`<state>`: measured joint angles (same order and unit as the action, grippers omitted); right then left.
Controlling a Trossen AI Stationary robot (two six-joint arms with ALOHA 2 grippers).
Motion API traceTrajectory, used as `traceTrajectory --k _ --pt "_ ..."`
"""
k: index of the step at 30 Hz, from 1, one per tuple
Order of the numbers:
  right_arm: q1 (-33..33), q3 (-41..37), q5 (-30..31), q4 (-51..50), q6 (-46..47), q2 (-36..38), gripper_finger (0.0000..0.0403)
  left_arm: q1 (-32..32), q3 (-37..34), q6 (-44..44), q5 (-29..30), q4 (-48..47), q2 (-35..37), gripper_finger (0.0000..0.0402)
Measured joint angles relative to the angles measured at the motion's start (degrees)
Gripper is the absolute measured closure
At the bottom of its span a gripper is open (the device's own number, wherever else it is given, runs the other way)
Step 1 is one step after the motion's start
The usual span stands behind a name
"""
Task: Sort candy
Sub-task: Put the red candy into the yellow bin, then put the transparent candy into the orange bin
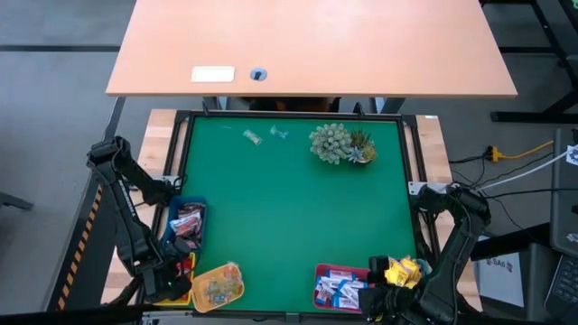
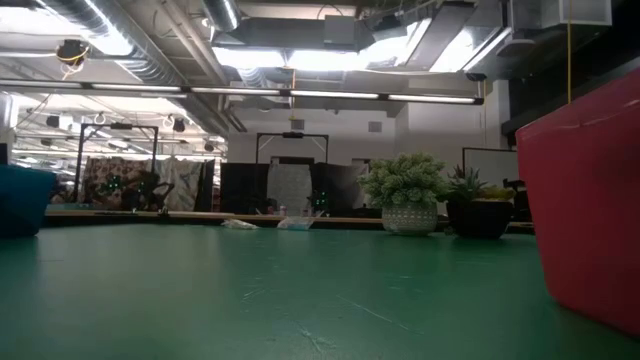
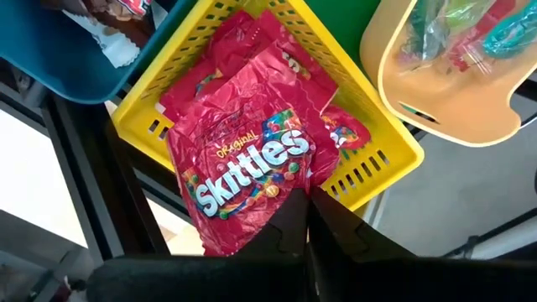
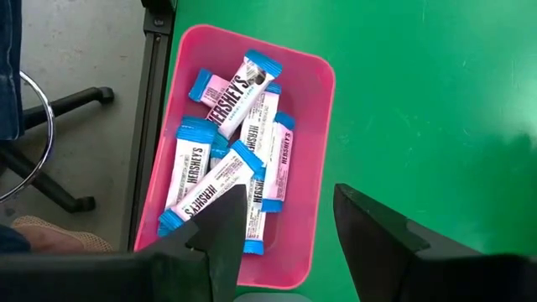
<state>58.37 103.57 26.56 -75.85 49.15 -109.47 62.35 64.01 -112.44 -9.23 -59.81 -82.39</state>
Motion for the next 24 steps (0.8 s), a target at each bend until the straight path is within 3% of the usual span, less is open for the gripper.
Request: traceTrajectory --k 12,19,24 --pt "0.00 0.00 0.00 -0.02 -0.01 0.00 0.0223 0.00 0.00 0.04 0.03 0.02 0.00 0.0396" --pt "0.00 0.00 -0.02 -0.04 -0.18 0.00 0.0223 0.00 0.00 0.40 0.12 0.05 -0.07 0.0325" --pt "0.00 0.00 -0.02 -0.06 -0.20 0.00 0.0223 0.00 0.00 2.36 4.74 1.50 -0.11 0.0275"
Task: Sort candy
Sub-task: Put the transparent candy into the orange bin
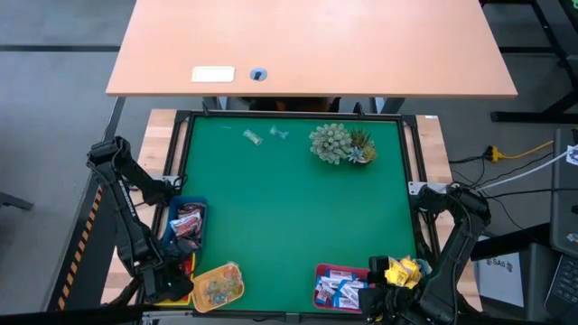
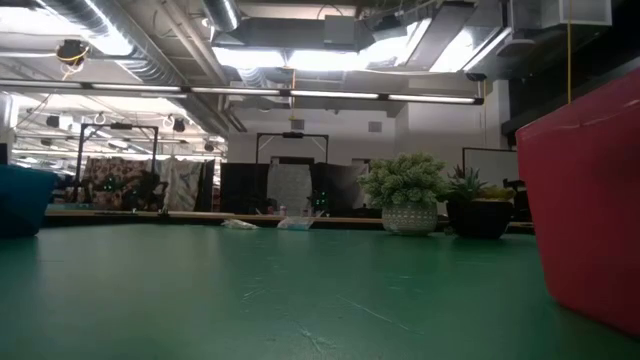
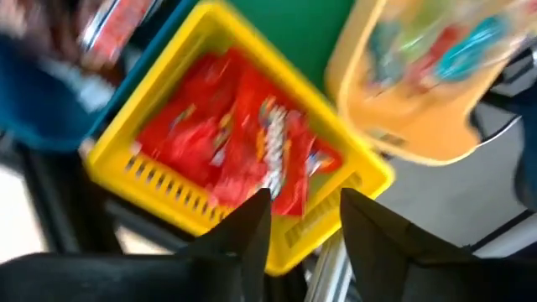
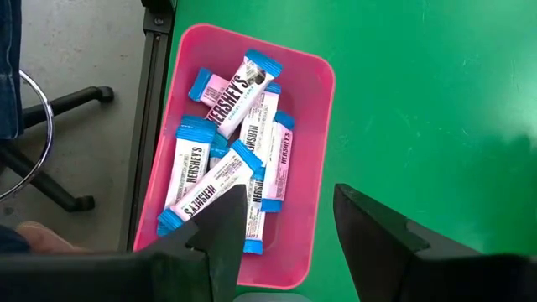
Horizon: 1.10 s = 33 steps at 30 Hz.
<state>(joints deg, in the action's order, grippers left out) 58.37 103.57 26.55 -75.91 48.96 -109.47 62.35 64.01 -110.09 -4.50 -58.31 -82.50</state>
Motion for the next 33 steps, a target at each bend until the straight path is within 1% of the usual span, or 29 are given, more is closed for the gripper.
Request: traceTrajectory --k 6,9,11,16,21,23,26,33 --pt "0.00 0.00 0.00 -0.01 -0.03 0.00 0.0223 -0.47 0.00 4.21 11.57 3.03 -0.04 0.0233" --pt "0.00 0.00 0.00 -0.01 -0.03 0.00 0.0223 -1.56 0.00 4.76 17.30 3.67 -0.04 0.0217" --pt "0.00 0.00 0.00 -0.01 -0.03 0.00 0.0223 -2.86 0.00 7.29 20.00 4.95 -0.04 0.0208" --pt "0.00 0.00 0.00 -0.01 -0.05 0.00 0.0223 -8.29 0.00 16.86 26.47 8.51 -0.04 0.0194" --pt "0.00 0.00 0.00 -0.01 -2.79 0.00 0.0223 -16.95 0.00 30.39 33.81 11.72 -0.07 0.0193" --pt "-0.01 0.00 0.00 -0.01 -3.42 0.00 0.0223 -21.36 0.00 38.42 34.13 12.79 -0.07 0.0193" --pt "-0.02 0.00 0.02 -0.01 -4.46 0.00 0.0223 -28.35 0.00 50.40 32.81 14.33 -0.09 0.0193" --pt "-0.02 0.00 0.00 -0.01 -4.51 0.00 0.0223 -45.23 0.00 73.20 27.02 16.01 -0.09 0.0193"
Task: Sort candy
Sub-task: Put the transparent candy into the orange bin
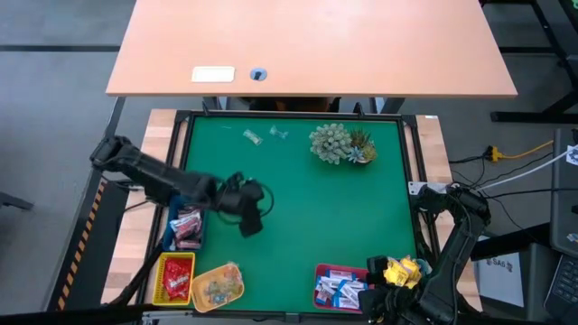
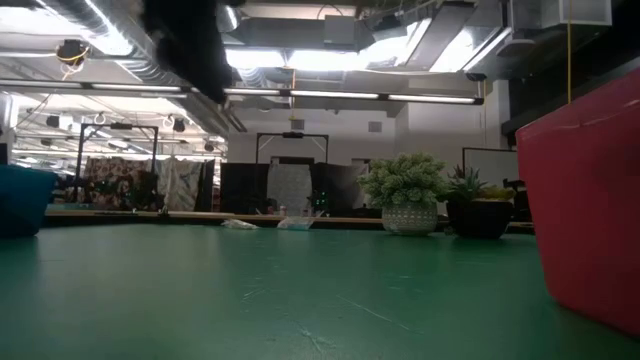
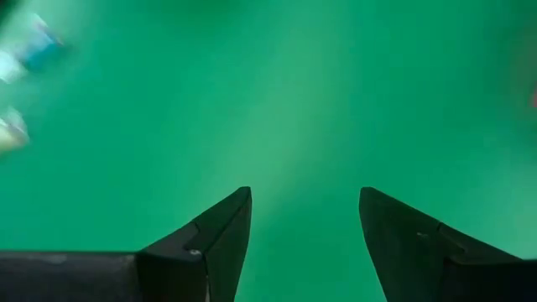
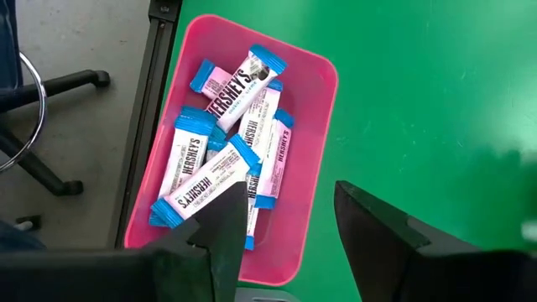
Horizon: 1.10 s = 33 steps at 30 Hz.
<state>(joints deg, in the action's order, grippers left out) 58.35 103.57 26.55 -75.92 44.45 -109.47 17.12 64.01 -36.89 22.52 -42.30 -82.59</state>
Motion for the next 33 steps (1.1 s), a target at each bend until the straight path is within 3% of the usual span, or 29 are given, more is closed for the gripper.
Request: traceTrajectory --k 14,20,27,33 --pt "0.00 0.00 0.00 0.00 0.00 0.00 0.0223 -26.08 0.00 42.13 -2.62 -0.05 0.00 0.0193" --pt "-0.37 0.00 0.02 0.00 -0.02 0.00 0.0223 -34.47 0.00 48.00 -2.87 -0.09 -0.02 0.0193" --pt "-2.40 0.00 -0.13 -0.11 -0.11 0.00 0.0223 -42.27 0.00 49.33 -7.36 0.18 -3.18 0.0193" --pt "-3.38 0.00 -0.23 0.02 -0.07 0.00 0.0223 -45.68 0.00 61.30 -7.30 3.80 -9.31 0.0193"
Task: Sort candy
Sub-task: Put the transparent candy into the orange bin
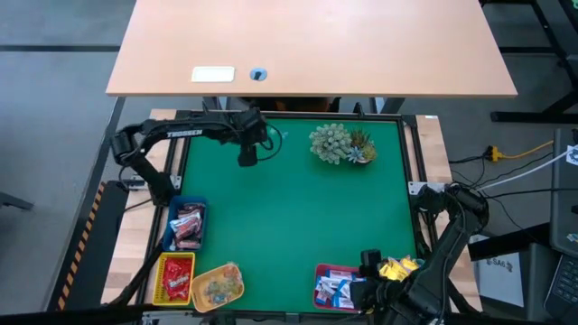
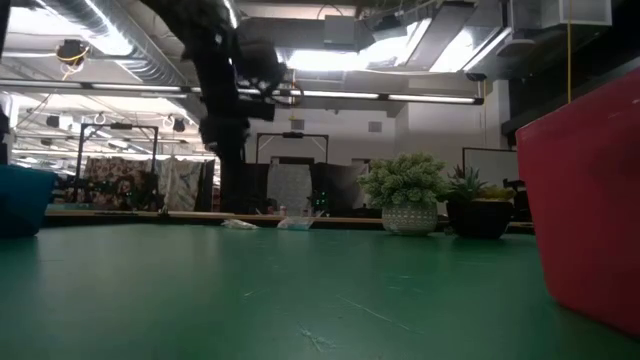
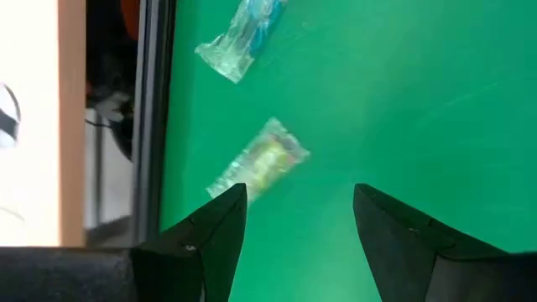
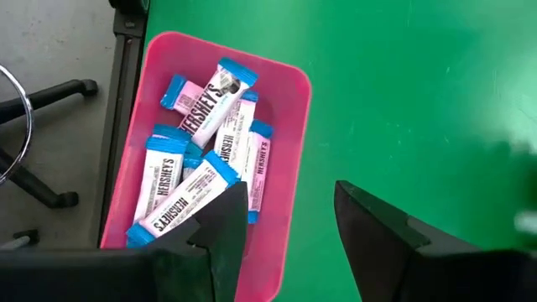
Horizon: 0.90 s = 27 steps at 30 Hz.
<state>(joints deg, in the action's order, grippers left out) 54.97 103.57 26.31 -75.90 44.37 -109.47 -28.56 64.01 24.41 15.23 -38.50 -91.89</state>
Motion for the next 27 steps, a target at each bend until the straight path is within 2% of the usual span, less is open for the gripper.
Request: traceTrajectory --k 6,12,18,27 --pt "-0.48 0.00 -0.33 2.32 0.38 0.00 0.0223 -3.60 0.00 8.83 0.43 4.99 -4.83 0.0193" --pt "-1.90 0.00 -0.39 6.03 0.31 0.00 0.0223 -6.34 0.00 8.58 -2.84 5.97 -7.23 0.0193" --pt "-3.40 0.00 -0.84 5.49 0.20 0.00 0.0223 -7.98 0.01 8.30 -7.09 6.70 -9.19 0.0193" --pt "-4.47 0.00 -1.93 5.51 -0.50 0.00 0.0223 -8.34 0.02 9.32 -7.02 9.10 -14.61 0.0193"
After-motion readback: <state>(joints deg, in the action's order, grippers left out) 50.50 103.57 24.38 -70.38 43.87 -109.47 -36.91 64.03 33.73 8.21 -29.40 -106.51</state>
